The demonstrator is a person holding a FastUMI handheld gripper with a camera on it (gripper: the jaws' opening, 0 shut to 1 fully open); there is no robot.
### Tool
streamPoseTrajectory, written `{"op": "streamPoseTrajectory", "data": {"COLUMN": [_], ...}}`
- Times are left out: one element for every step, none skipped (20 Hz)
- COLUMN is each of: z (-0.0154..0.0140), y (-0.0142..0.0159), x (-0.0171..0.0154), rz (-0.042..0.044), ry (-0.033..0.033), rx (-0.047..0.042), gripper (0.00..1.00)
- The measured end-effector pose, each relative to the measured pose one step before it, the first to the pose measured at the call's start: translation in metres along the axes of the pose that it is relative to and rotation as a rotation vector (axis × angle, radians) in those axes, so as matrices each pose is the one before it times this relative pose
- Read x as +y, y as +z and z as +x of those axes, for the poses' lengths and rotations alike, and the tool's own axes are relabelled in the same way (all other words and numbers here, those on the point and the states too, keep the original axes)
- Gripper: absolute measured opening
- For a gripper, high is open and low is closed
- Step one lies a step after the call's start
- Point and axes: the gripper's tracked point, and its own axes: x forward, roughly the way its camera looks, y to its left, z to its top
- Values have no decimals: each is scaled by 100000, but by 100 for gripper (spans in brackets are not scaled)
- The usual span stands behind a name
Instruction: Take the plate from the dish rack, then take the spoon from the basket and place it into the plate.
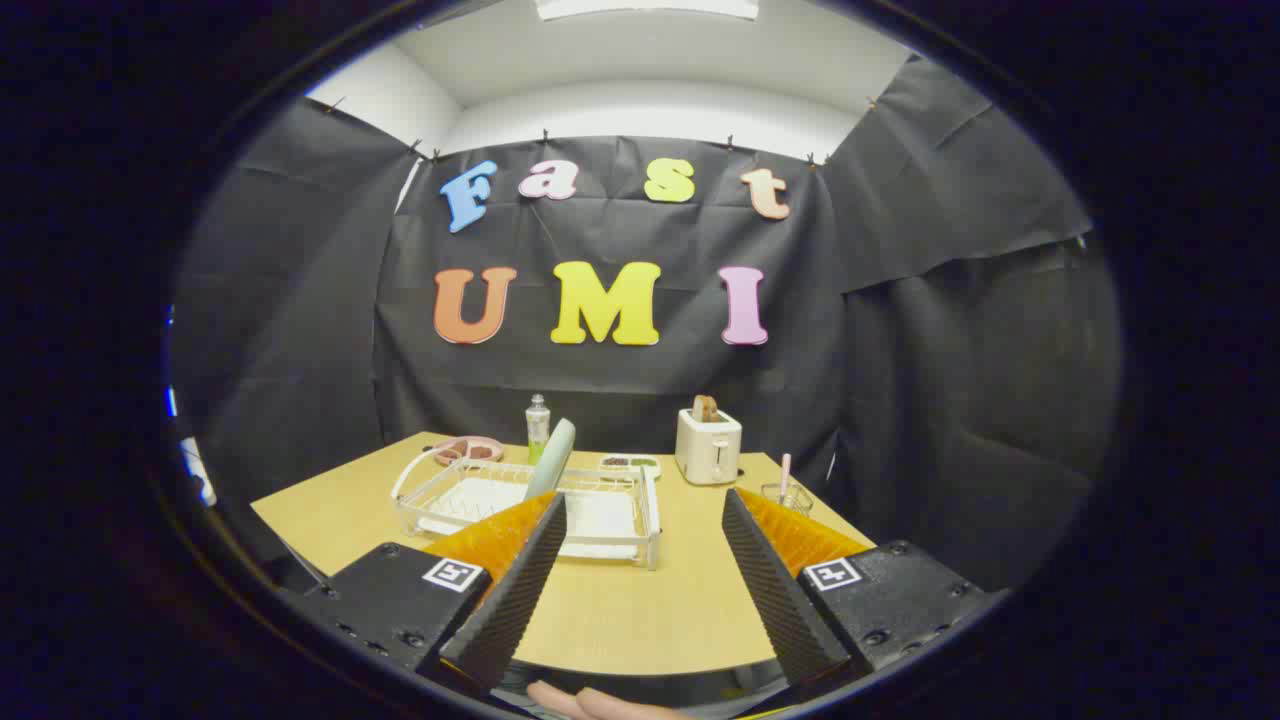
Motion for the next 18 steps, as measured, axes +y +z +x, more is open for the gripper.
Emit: {"op": "streamPoseTrajectory", "data": {"z": [-44, -89, 18, 40, -131, -145, -64, 33, -118, -73, -45, 106, 6, 41, 3, -32, 185, 194], "y": [-62, 48, -48, -179, -205, 39, -79, 42, 38, 305, -24, 79, -117, -42, -224, -16, -41, 170], "x": [-220, -132, 240, 143, -129, 3, -56, -179, -239, -276, -184, -147, -39, 112, 220, 66, -65, -28], "rz": [698, 370, 97, 597, 769, 562, 407, 243, -102, -355, -991, -795, -90, 175, 40, 66, 31, 173], "ry": [174, 478, 1741, 1415, 825, 873, 333, -193, -614, -1104, -1357, -949, -255, 337, 613, 374, -58, -257], "rx": [523, 303, 545, 1141, 947, 381, 466, 227, -589, -1145, -682, -401, -207, 347, 413, 276, 354, 502], "gripper": [100, 100, 100, 100, 100, 100, 100, 100, 100, 100, 100, 100, 100, 100, 100, 100, 100, 100]}}
